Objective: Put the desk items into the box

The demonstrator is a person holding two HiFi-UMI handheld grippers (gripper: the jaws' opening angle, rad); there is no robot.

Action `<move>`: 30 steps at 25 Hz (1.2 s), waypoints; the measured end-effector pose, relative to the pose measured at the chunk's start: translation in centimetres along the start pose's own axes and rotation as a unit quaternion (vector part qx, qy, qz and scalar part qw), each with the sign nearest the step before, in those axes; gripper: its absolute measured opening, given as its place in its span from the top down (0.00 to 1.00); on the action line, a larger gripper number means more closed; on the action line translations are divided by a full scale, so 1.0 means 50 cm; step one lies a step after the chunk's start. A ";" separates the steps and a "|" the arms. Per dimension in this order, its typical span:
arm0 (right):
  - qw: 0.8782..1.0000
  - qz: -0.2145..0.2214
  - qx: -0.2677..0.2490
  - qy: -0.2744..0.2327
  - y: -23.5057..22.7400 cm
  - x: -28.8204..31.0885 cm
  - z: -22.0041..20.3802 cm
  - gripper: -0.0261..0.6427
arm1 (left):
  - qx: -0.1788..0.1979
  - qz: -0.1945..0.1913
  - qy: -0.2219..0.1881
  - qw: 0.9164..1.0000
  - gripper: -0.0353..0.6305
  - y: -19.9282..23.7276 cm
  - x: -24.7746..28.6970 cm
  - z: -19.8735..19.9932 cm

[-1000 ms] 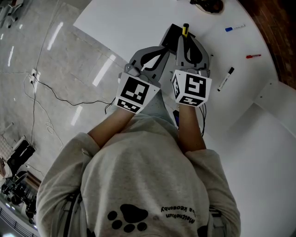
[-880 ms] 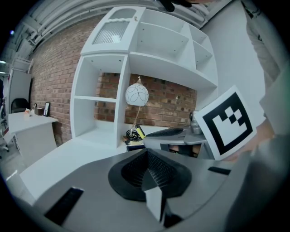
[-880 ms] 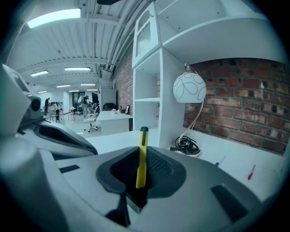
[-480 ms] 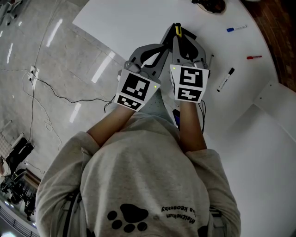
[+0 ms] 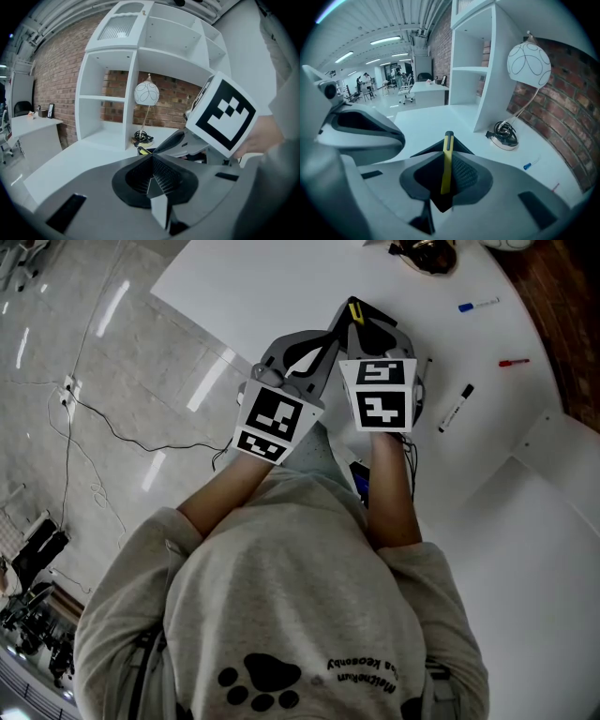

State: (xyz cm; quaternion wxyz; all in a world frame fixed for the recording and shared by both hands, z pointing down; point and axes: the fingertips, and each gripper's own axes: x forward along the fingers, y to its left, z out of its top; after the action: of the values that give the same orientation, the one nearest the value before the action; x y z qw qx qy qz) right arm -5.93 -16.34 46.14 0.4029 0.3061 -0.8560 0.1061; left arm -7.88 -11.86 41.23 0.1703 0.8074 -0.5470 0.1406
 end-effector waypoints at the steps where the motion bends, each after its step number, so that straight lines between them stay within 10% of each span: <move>1: 1.000 0.005 -0.005 0.008 0.003 0.002 -0.001 0.87 | 0.000 0.001 -0.001 1.000 0.94 0.002 0.000 0.002; 18: 0.997 0.047 0.000 0.065 0.025 0.015 -0.009 0.86 | -0.003 0.011 -0.006 1.000 0.94 0.011 -0.014 0.013; 30: 0.995 -0.027 0.040 -0.087 -0.010 -0.029 0.013 0.88 | 0.002 0.004 -0.007 1.000 0.94 -0.010 -0.015 0.018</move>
State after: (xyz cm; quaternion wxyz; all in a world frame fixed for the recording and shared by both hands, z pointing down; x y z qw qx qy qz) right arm -5.32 -16.39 44.61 0.3172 0.3530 -0.8743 0.1022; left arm -7.66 -11.43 40.04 0.1646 0.8067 -0.5510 0.1364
